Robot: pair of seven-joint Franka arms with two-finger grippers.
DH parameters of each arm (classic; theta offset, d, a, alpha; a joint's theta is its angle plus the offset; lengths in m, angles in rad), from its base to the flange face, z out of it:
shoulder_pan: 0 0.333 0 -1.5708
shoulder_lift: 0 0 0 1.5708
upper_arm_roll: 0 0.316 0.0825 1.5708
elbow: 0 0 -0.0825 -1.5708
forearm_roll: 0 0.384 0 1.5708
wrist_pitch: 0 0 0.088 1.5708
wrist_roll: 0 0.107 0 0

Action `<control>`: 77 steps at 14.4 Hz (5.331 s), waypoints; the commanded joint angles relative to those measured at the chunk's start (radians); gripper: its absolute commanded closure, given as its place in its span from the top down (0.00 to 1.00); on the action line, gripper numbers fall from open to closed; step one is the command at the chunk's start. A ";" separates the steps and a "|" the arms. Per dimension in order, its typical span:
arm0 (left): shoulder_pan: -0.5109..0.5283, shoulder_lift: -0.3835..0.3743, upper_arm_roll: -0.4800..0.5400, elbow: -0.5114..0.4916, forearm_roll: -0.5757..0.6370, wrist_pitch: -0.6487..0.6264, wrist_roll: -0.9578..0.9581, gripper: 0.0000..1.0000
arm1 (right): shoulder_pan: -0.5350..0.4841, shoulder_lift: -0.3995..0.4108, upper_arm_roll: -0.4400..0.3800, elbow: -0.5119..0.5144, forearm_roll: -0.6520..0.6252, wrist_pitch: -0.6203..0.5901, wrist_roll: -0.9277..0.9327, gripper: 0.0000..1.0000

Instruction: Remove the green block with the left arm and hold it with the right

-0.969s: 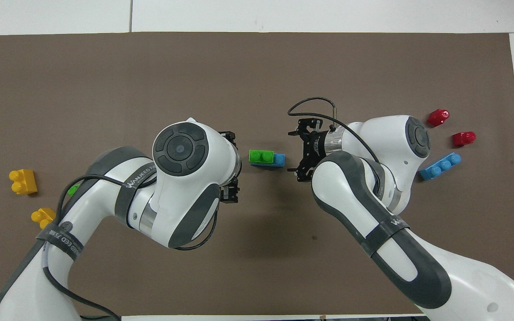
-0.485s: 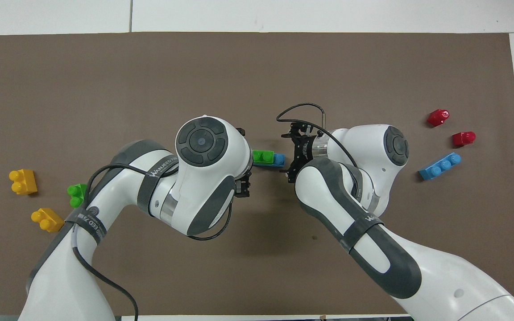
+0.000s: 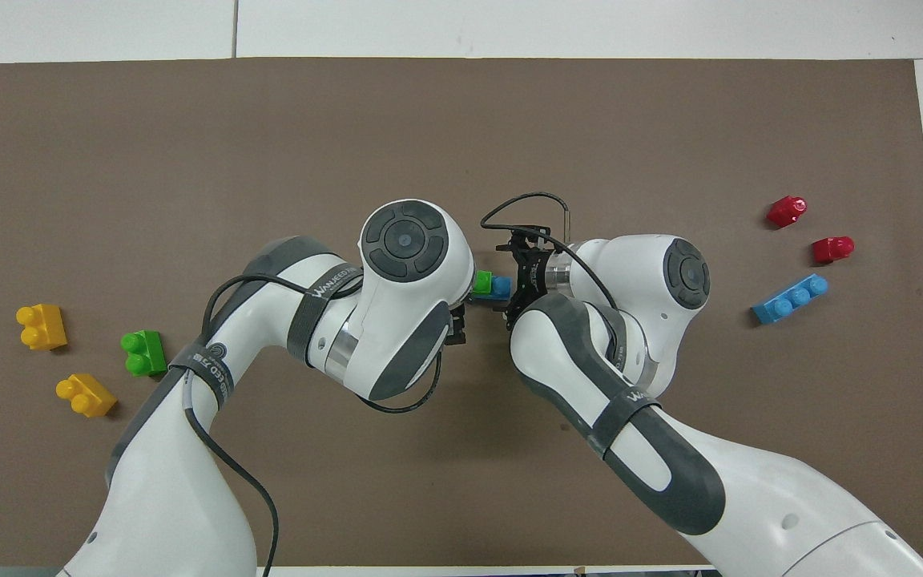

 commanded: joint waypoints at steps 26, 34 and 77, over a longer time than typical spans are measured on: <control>-0.037 0.071 0.016 0.008 0.121 0.123 -0.180 0.57 | 0.022 0.015 -0.002 0.016 0.093 0.068 -0.068 0.00; -0.030 0.054 0.014 0.010 0.138 0.118 -0.192 0.00 | 0.007 0.020 -0.002 0.048 0.092 0.072 -0.074 0.00; 0.481 -0.121 0.014 -0.116 0.096 0.043 0.930 0.00 | -0.625 -0.045 -0.014 0.172 -0.152 -0.589 -0.601 0.00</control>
